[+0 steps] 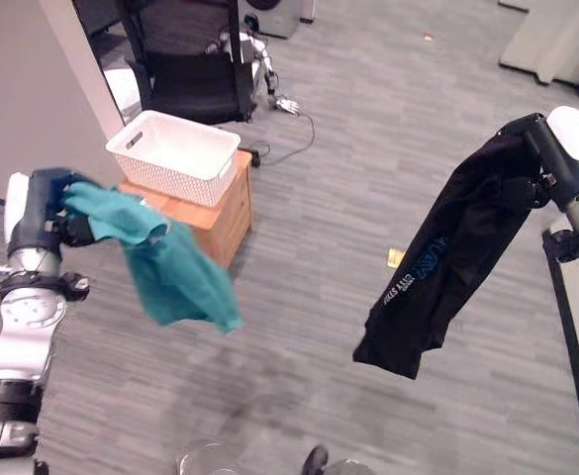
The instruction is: Pick up bed clothes into laundry basket.
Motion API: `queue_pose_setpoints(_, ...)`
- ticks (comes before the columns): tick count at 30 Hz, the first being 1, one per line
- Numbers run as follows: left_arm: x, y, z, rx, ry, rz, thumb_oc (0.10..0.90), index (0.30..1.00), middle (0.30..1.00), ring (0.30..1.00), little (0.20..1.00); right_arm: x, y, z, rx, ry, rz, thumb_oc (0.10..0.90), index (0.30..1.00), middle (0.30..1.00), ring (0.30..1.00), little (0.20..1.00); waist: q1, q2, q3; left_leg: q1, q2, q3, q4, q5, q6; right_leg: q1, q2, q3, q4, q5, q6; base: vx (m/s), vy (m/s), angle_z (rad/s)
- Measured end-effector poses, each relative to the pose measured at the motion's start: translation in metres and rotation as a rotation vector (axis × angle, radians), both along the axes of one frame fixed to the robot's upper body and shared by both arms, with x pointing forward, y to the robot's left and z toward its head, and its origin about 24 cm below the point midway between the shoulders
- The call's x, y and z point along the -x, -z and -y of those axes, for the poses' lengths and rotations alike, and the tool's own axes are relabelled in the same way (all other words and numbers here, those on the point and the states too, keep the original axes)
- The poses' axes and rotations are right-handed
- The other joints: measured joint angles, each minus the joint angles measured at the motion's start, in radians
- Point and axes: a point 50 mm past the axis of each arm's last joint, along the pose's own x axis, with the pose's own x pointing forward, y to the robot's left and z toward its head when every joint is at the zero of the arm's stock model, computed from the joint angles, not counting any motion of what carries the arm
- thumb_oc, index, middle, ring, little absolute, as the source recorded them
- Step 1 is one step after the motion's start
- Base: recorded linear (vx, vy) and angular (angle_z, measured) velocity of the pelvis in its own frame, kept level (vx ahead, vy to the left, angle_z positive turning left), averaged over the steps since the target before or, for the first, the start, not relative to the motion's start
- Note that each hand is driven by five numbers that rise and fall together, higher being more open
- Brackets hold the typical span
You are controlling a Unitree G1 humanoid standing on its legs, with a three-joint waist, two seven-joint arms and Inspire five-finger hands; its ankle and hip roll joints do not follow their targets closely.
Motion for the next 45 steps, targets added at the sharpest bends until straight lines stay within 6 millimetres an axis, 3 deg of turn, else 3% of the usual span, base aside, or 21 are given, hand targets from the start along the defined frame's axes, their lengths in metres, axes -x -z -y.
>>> queue_pose_setpoints(2,0.004,0.003,0.005,-0.058,0.023,-0.024,0.400,0.300,0.300,0.300,0.300,0.003,0.003,0.005,-0.013,0.015,-0.004,0.400,0.300,0.300,0.300,0.300,0.005,0.002,-0.002,-0.027,-0.036,0.096,-0.135,-0.018,0.026,0.034,0.006,-0.016,-0.034,0.000,0.001,0.23,0.129,0.36)
queue_pose_setpoints(6,0.008,0.008,0.002,-0.081,0.025,-0.067,0.400,0.300,0.300,0.300,0.300,0.003,0.024,0.009,-0.008,0.031,-0.086,0.400,0.300,0.300,0.300,0.300,0.040,0.008,-0.005,-0.130,-0.045,0.157,-0.198,0.005,0.041,0.099,0.011,-0.017,-0.050,-0.010,0.018,0.21,0.110,0.17)
queue_pose_setpoints(7,0.009,0.009,0.001,-0.084,0.021,-0.074,0.400,0.300,0.300,0.300,0.300,0.004,0.028,0.009,-0.005,0.032,-0.104,0.400,0.300,0.300,0.300,0.300,0.047,0.018,-0.014,-0.138,-0.053,0.176,-0.211,0.044,0.056,0.124,0.018,-0.016,-0.048,-0.031,0.057,0.22,0.180,-0.06)
queue_pose_setpoints(8,0.014,0.015,-0.001,-0.086,0.018,-0.099,0.400,0.300,0.300,0.300,0.300,0.004,0.030,0.010,-0.001,0.029,-0.114,0.400,0.300,0.300,0.300,0.300,0.058,0.048,-0.036,-0.140,-0.051,0.178,-0.221,0.173,0.094,0.157,0.027,-0.014,-0.045,-0.057,0.111,0.32,0.282,0.15)
queue_pose_setpoints(9,0.019,0.018,-0.004,-0.102,0.012,-0.128,0.400,0.300,0.300,0.300,0.300,0.005,0.035,0.010,-0.020,0.030,-0.116,0.400,0.300,0.300,0.300,0.300,0.049,0.054,-0.068,-0.117,-0.063,0.205,-0.248,0.073,0.181,0.182,0.027,-0.022,-0.045,-0.085,0.161,0.33,0.308,0.42)
queue_pose_setpoints(11,0.021,0.007,-0.012,-0.119,-0.013,-0.104,0.400,0.300,0.300,0.300,0.300,0.003,0.039,0.015,-0.017,0.042,-0.147,0.400,0.300,0.300,0.300,0.300,0.068,-0.039,-0.084,-0.117,-0.141,0.219,-0.260,0.035,0.187,0.184,-0.030,-0.043,-0.069,-0.069,0.193,0.27,0.234,0.29)
queue_pose_setpoints(14,0.030,0.015,-0.015,-0.089,-0.019,-0.122,0.400,0.300,0.300,0.300,0.300,-0.003,0.031,0.017,-0.023,0.063,-0.125,0.400,0.300,0.300,0.300,0.300,0.088,-0.068,-0.085,-0.110,-0.190,0.202,-0.254,-0.024,0.183,0.202,-0.067,-0.041,-0.056,-0.029,0.184,0.23,0.146,0.24)
queue_pose_setpoints(16,0.045,0.027,-0.023,-0.048,-0.051,-0.152,0.400,0.300,0.300,0.300,0.300,-0.007,0.027,0.009,-0.014,0.031,-0.112,0.400,0.300,0.300,0.300,0.300,0.124,-0.076,-0.077,-0.042,-0.204,0.200,-0.276,-0.057,0.191,0.191,-0.086,-0.006,0.044,0.002,0.228,0.30,0.194,0.18)
queue_pose_setpoints(18,0.053,0.039,-0.025,0.031,-0.079,-0.136,0.400,0.300,0.300,0.300,0.300,-0.007,0.028,0.006,-0.008,0.020,-0.114,0.400,0.300,0.300,0.300,0.300,0.137,-0.080,-0.074,0.000,-0.215,0.196,-0.280,-0.065,0.190,0.166,-0.125,0.013,0.206,0.013,0.254,0.22,0.132,0.31)
queue_pose_setpoints(19,0.061,0.046,-0.025,0.059,-0.084,-0.159,0.400,0.300,0.300,0.300,0.300,-0.008,0.030,0.006,-0.007,0.022,-0.121,0.400,0.300,0.300,0.300,0.300,0.128,-0.086,-0.066,0.054,-0.219,0.164,-0.331,-0.083,0.183,0.116,-0.175,0.050,0.380,0.022,0.301,0.19,0.050,0.44)
queue_pose_setpoints(22,0.075,0.053,-0.030,0.063,-0.110,-0.192,0.400,0.300,0.300,0.300,0.300,-0.007,0.020,-0.003,-0.001,-0.014,-0.071,0.400,0.300,0.300,0.300,0.300,0.133,-0.112,-0.064,0.098,-0.220,0.156,-0.386,-0.082,0.184,0.038,-0.208,0.072,0.408,0.014,0.302,0.21,0.002,0.13)
queue_pose_setpoints(24,0.087,0.067,-0.033,0.080,-0.124,-0.255,0.400,0.300,0.300,0.300,0.300,-0.007,-0.002,-0.018,0.021,-0.080,0.008,0.400,0.300,0.300,0.300,0.300,0.124,-0.118,-0.065,0.118,-0.215,0.134,-0.418,-0.075,0.175,-0.028,-0.206,0.063,0.183,0.013,0.298,0.16,-0.025,0.14)
queue_pose_setpoints(27,0.086,0.073,-0.030,0.106,-0.107,-0.274,0.400,0.300,0.300,0.300,0.300,-0.010,-0.021,-0.025,0.038,-0.103,0.062,0.400,0.300,0.300,0.300,0.300,0.111,-0.120,-0.067,0.137,-0.222,0.087,-0.462,-0.063,0.160,-0.090,-0.189,0.075,0.003,0.049,0.279,0.35,-0.117,0.46)
queue_pose_setpoints(29,0.078,0.084,-0.029,0.166,-0.120,-0.277,0.400,0.300,0.300,0.300,0.300,-0.012,-0.036,-0.027,0.152,-0.096,0.044,0.400,0.300,0.300,0.300,0.300,0.069,-0.095,-0.064,0.106,-0.210,-0.008,-0.454,-0.062,0.148,-0.105,-0.118,0.227,-0.216,0.100,0.294,0.34,-0.082,0.92)
queue_pose_setpoints(31,0.071,0.090,-0.025,0.198,-0.109,-0.280,0.400,0.300,0.300,0.300,0.300,-0.014,-0.049,-0.027,0.177,-0.083,0.051,0.400,0.300,0.300,0.300,0.300,0.028,-0.085,-0.057,0.091,-0.176,-0.080,-0.464,-0.062,0.147,-0.182,-0.113,0.249,-0.213,0.187,0.286,0.29,-0.043,1.38)
queue_pose_setpoints(32,0.069,0.090,-0.024,0.196,-0.100,-0.287,0.400,0.300,0.300,0.300,0.300,-0.016,-0.050,-0.027,0.186,-0.076,0.043,0.400,0.300,0.300,0.300,0.300,0.023,-0.090,-0.061,0.099,-0.172,-0.080,-0.472,-0.062,0.146,-0.180,-0.114,0.250,-0.209,0.178,0.287,0.37,-0.060,1.31)
queue_pose_setpoints(33,0.066,0.090,-0.022,0.189,-0.086,-0.299,0.400,0.300,0.300,0.300,0.300,-0.018,-0.051,-0.022,0.202,-0.050,0.029,0.400,0.300,0.300,0.300,0.300,0.025,-0.114,-0.076,0.105,-0.174,-0.075,-0.480,-0.061,0.143,-0.172,-0.123,0.255,-0.210,0.149,0.301,0.27,-0.075,0.88)
queue_pose_setpoints(34,0.066,0.090,-0.022,0.182,-0.079,-0.305,0.400,0.300,0.300,0.300,0.300,-0.021,-0.057,-0.021,0.218,-0.032,0.026,0.400,0.300,0.300,0.300,0.300,0.028,-0.146,-0.092,0.118,-0.183,-0.073,-0.484,-0.051,0.089,-0.156,-0.137,0.255,-0.209,0.115,0.286,0.24,-0.070,0.99)
queue_pose_setpoints(35,0.070,0.108,-0.012,0.250,-0.081,-0.317,0.400,0.300,0.300,0.300,0.300,-0.027,-0.068,-0.022,0.231,-0.011,0.037,0.400,0.300,0.300,0.300,0.300,0.029,-0.107,-0.102,0.151,-0.131,-0.085,-0.505,-0.024,0.012,-0.118,-0.100,0.242,-0.199,0.230,0.252,0.22,-0.073,0.81)
queue_pose_setpoints(38,0.088,0.141,0.003,0.308,-0.061,-0.422,0.400,0.300,0.300,0.300,0.300,-0.027,-0.097,-0.019,0.230,0.036,0.098,0.400,0.300,0.300,0.300,0.300,0.044,-0.064,-0.126,0.181,-0.093,-0.068,-0.505,-0.028,0.001,-0.098,-0.032,0.230,-0.201,0.228,0.212,0.15,-0.056,0.21)
queue_pose_setpoints(45,0.101,0.169,0.020,0.397,-0.055,-0.488,0.400,0.300,0.300,0.300,0.300,-0.026,-0.117,-0.006,0.203,0.118,0.124,0.400,0.300,0.300,0.300,0.300,0.011,-0.093,-0.130,0.177,-0.074,-0.076,-0.488,-0.007,-0.031,-0.079,-0.015,0.168,-0.177,0.213,0.188,0.18,-0.124,0.09)
